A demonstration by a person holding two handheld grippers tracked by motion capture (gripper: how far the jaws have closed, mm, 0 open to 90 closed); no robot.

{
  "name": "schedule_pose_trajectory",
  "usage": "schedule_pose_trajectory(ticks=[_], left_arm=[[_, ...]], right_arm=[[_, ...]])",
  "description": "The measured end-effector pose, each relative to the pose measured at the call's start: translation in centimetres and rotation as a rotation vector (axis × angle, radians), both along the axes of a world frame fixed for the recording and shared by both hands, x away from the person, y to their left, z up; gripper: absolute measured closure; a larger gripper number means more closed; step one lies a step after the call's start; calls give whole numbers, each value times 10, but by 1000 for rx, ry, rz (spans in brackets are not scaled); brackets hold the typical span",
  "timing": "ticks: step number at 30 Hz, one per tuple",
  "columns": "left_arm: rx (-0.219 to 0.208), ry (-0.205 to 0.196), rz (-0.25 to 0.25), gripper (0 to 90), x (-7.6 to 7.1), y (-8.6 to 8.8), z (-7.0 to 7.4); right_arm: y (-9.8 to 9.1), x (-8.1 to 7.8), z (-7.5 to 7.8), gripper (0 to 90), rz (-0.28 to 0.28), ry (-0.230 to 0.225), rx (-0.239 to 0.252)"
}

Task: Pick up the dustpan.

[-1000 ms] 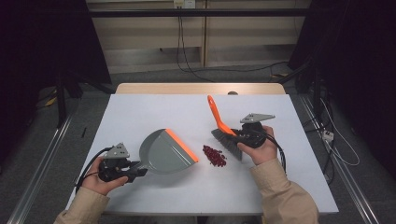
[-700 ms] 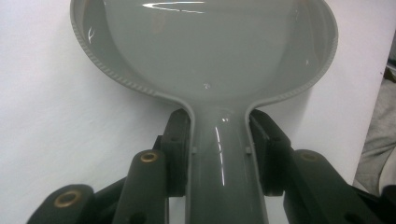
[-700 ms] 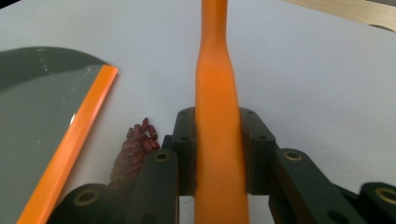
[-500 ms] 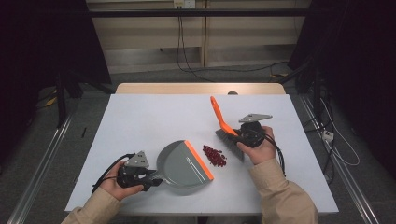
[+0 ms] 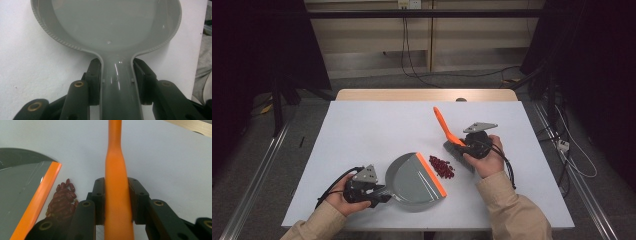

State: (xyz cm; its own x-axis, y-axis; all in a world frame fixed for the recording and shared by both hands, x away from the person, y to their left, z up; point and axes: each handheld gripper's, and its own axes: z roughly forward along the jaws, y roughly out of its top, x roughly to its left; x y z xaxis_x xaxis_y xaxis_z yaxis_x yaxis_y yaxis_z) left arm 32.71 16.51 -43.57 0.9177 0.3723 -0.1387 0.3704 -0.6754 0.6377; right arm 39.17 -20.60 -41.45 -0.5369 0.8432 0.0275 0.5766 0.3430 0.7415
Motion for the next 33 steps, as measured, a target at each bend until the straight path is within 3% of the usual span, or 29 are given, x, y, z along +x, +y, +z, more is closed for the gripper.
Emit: schedule_pose_trajectory(ticks=[2, 5, 14, 19, 21, 23, 30, 33], left_arm=[[-2, 3, 4, 618, 0, 0, 0], [-8, 17, -8, 611, 0, 1, 0], [7, -13, 29, 518, -5, 5, 5], [13, -12, 23, 541, -5, 6, 5], [32, -20, 18, 577, -6, 6, 6], [20, -8, 26, 617, -6, 6, 7], [43, -12, 31, 623, -6, 5, 9], [31, -8, 38, 624, -6, 5, 9]], right_arm=[[0, 0, 0, 669, 10, 23, 0], [1, -3, 4, 676, 1, 20, -19], [4, -9, 6, 714, 12, 28, -82], [8, -16, 5, 716, -26, 23, -70], [10, -18, 4, 717, -30, 19, -56], [12, -19, 3, 716, -40, 19, -55], [10, -21, 3, 716, -52, 21, -26], [11, -22, 2, 716, -60, 20, -25]])
